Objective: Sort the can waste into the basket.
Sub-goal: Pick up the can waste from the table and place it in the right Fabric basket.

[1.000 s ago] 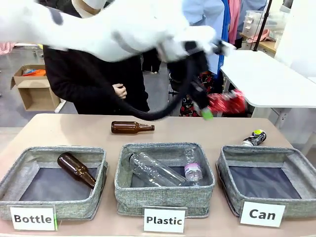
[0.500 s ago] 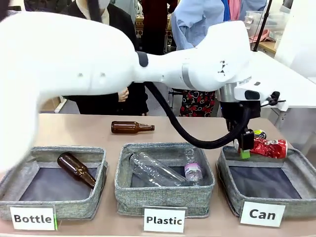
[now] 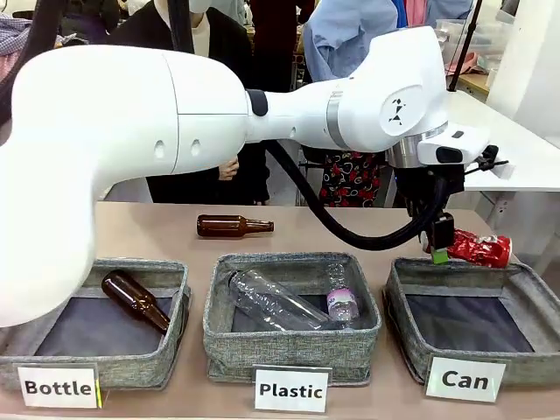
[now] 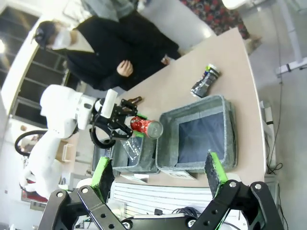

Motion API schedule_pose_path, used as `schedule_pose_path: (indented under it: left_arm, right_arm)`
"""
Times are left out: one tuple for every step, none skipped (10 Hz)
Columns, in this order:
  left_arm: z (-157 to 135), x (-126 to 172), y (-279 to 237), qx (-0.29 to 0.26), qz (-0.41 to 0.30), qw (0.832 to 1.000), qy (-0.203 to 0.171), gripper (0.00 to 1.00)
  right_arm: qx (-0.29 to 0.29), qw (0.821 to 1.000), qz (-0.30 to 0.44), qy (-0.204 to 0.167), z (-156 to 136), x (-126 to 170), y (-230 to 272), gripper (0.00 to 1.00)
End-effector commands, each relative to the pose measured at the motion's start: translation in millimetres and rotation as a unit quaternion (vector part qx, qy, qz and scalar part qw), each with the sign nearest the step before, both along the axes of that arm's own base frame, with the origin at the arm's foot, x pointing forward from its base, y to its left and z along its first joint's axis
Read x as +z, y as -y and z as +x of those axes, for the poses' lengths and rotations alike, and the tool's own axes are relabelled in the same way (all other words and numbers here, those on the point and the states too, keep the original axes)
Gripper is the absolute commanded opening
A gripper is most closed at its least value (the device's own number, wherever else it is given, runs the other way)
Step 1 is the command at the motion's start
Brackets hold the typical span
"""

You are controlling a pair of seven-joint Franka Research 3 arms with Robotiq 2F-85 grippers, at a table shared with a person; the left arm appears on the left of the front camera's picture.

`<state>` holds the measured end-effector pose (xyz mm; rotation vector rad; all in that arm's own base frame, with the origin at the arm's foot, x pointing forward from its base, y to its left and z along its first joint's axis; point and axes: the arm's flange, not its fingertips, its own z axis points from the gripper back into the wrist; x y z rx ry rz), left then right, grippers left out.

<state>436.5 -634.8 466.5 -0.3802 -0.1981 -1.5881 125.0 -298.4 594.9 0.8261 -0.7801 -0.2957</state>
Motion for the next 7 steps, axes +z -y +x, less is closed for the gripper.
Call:
schedule_pose_path:
  left_arm:
    - [1.1, 6.4, 4.0, -0.008, -0.008, 1.0, 0.01, 1.0]
    - [-0.3, 6.9, 4.5, -0.008, -0.012, 1.0, 0.002, 1.0]
    - [-0.6, 6.4, 4.2, -0.008, -0.013, 1.0, 0.005, 1.0]
    - [0.4, 6.5, 3.0, -0.007, -0.012, 1.0, 0.001, 1.0]
    - [1.3, 6.0, 2.4, -0.005, -0.01, 1.0, 0.001, 1.0]
    - [2.0, 6.5, 1.1, -0.004, -0.012, 1.0, 0.001, 1.0]
    - [2.7, 8.9, -1.0, 0.002, -0.013, 1.0, -0.004, 1.0]
  right_arm:
    - [-0.001, 1.0, 0.003, 0.005, -6.2, 0.8, -1.3, 1.0]
    - [-0.001, 1.0, 0.003, 0.005, -6.2, 0.8, -1.3, 1.0]
    - [-0.001, 1.0, 0.003, 0.005, -6.2, 0.8, -1.3, 1.0]
    - [-0.001, 1.0, 0.003, 0.005, -6.2, 0.8, -1.3, 1.0]
    - [-0.001, 1.0, 0.003, 0.005, -6.2, 0.8, -1.3, 1.0]
    - [-0.001, 1.0, 0.003, 0.005, -6.2, 0.8, -1.3, 1.0]
    - [-0.001, 1.0, 0.003, 0.005, -6.2, 0.8, -1.3, 1.0]
